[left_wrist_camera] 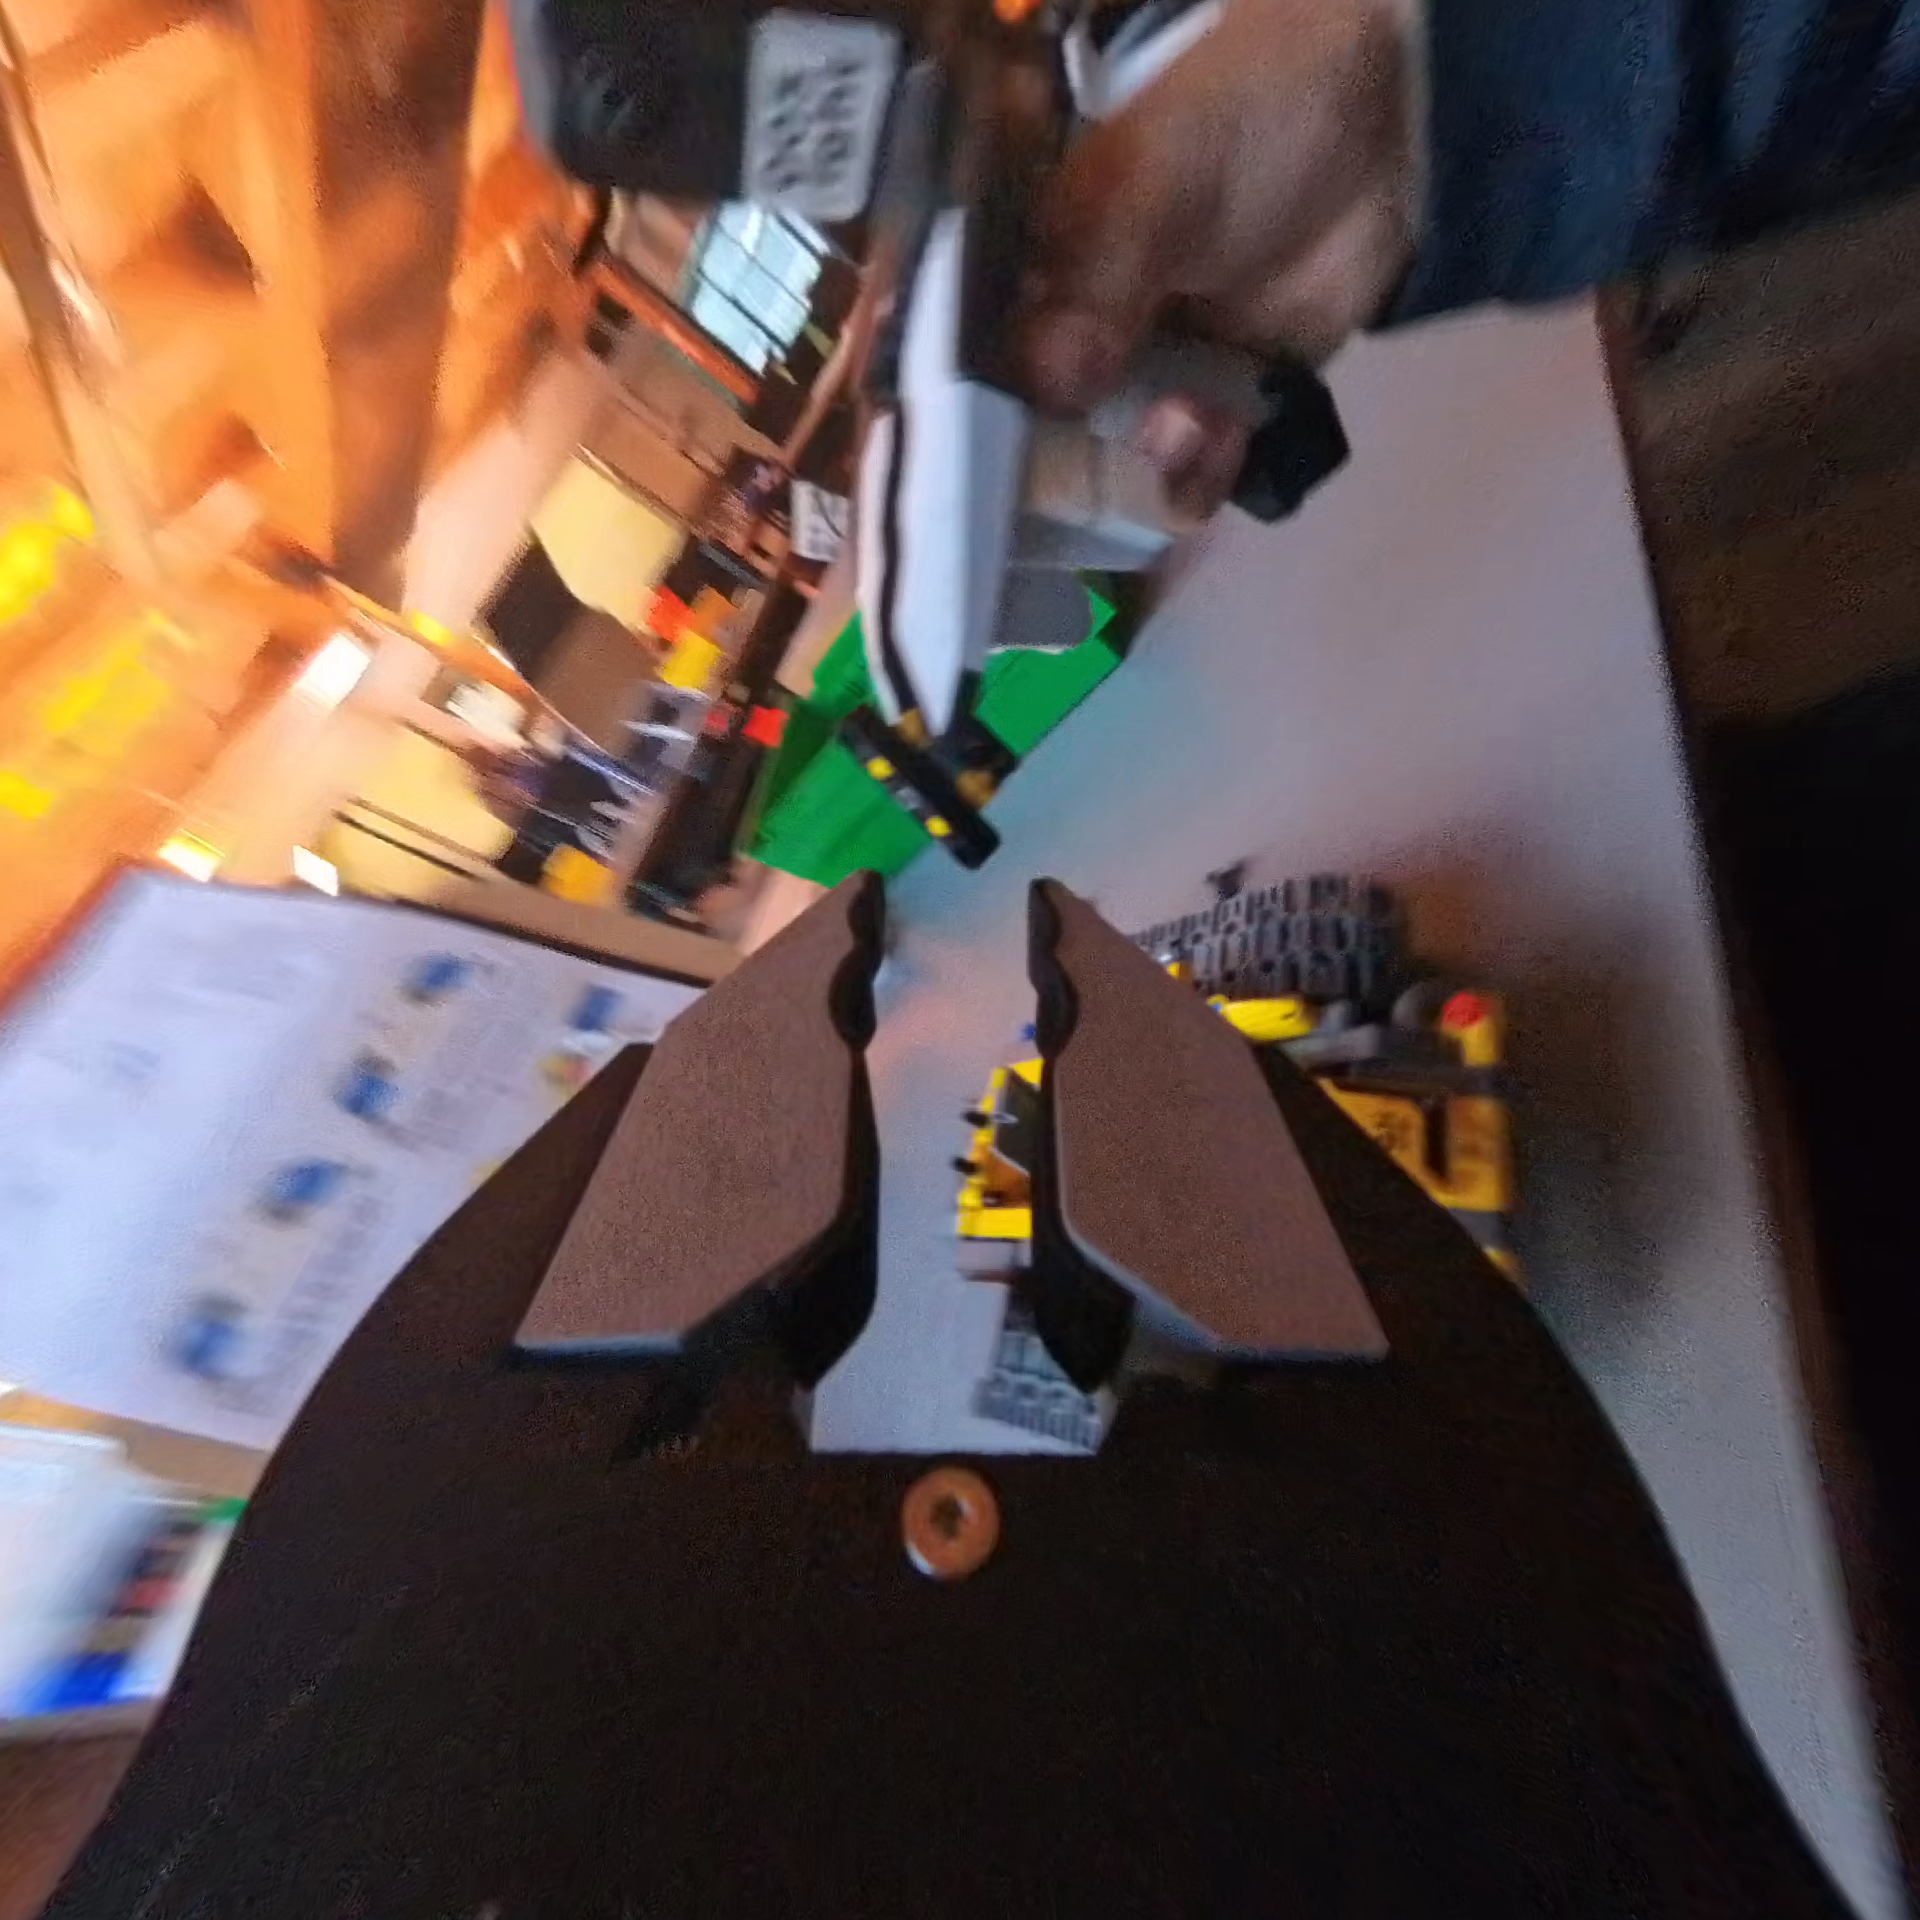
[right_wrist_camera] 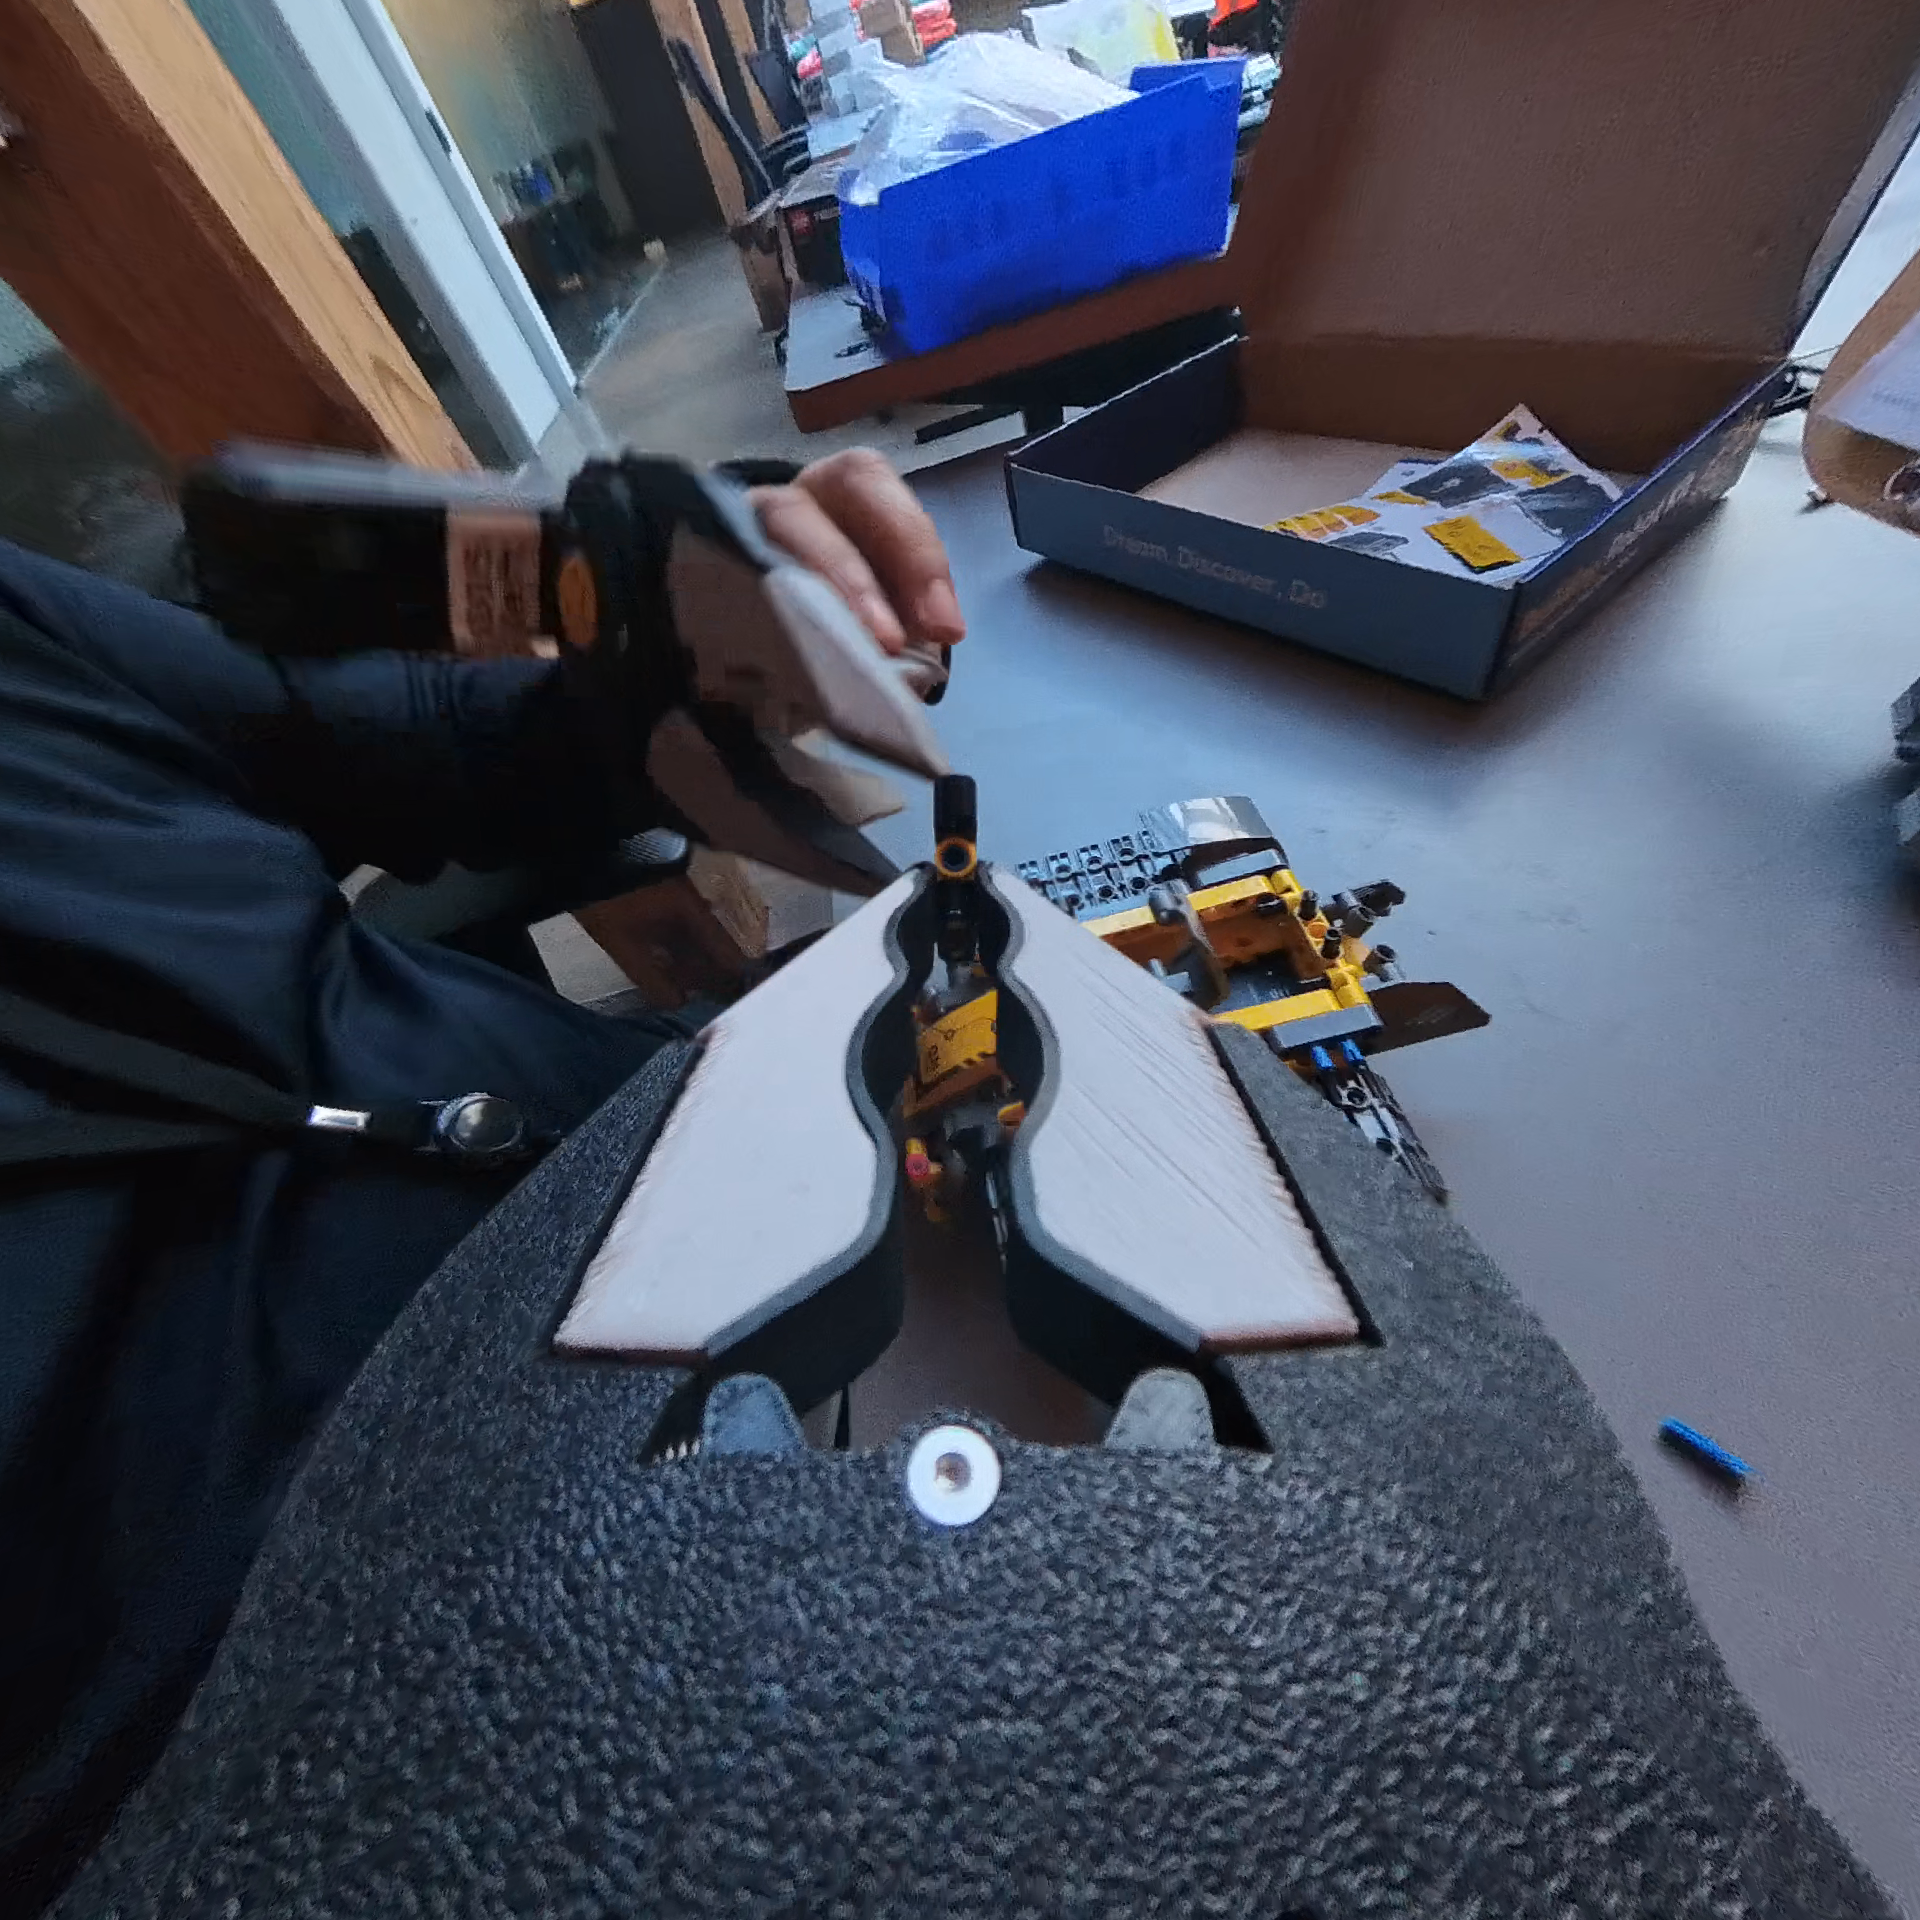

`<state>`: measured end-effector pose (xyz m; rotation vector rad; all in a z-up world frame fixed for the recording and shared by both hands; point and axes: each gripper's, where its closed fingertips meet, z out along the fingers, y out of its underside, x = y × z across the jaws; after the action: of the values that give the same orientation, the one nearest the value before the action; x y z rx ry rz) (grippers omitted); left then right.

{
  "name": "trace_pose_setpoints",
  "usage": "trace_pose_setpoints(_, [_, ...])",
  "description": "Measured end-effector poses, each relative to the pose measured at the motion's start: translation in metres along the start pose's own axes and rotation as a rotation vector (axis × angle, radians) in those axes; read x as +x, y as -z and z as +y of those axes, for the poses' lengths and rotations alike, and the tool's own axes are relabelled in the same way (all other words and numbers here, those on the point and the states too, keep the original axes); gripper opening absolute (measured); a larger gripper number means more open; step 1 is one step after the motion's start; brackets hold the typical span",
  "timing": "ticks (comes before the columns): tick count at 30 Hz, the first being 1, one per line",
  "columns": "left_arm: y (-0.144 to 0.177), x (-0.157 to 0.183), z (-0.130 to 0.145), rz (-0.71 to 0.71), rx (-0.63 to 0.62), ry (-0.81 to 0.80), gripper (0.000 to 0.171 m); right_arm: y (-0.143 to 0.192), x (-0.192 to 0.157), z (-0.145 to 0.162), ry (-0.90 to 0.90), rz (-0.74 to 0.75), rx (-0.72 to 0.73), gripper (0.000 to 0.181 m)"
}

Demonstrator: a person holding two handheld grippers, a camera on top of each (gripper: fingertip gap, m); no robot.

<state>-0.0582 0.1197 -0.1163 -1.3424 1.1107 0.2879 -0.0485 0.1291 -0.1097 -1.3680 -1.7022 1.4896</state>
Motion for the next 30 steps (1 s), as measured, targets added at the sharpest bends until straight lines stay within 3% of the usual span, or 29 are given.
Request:
trace_pose_setpoints(4, [0.008,0.009,-0.018,0.309,0.132,0.539,0.029,-0.011,-0.010,0.010,0.026,-0.043,-0.058,0.005])
trace_pose_setpoints(6, [0.008,0.006,-0.017,0.332,0.151,0.623,0.024,-0.020,-0.014,0.017,0.061,-0.044,-0.102,0.005])
trace_pose_setpoints(13, [0.008,0.016,-0.010,0.365,0.110,0.577,0.012,-0.026,-0.020,0.022,0.148,-0.019,-0.156,0.005])
trace_pose_setpoints(17, [0.010,0.027,-0.008,0.440,0.096,0.600,0.020,-0.026,-0.022,0.025,0.198,-0.007,-0.187,0.005])
trace_pose_setpoints(23, [0.010,0.039,0.000,0.501,0.050,0.559,0.005,-0.029,-0.024,0.037,0.300,0.027,-0.269,0.006])
trace_pose_setpoints(30, [0.018,0.017,-0.016,0.444,0.194,0.594,0.004,-0.023,-0.027,0.015,0.419,0.038,-0.110,0.013])
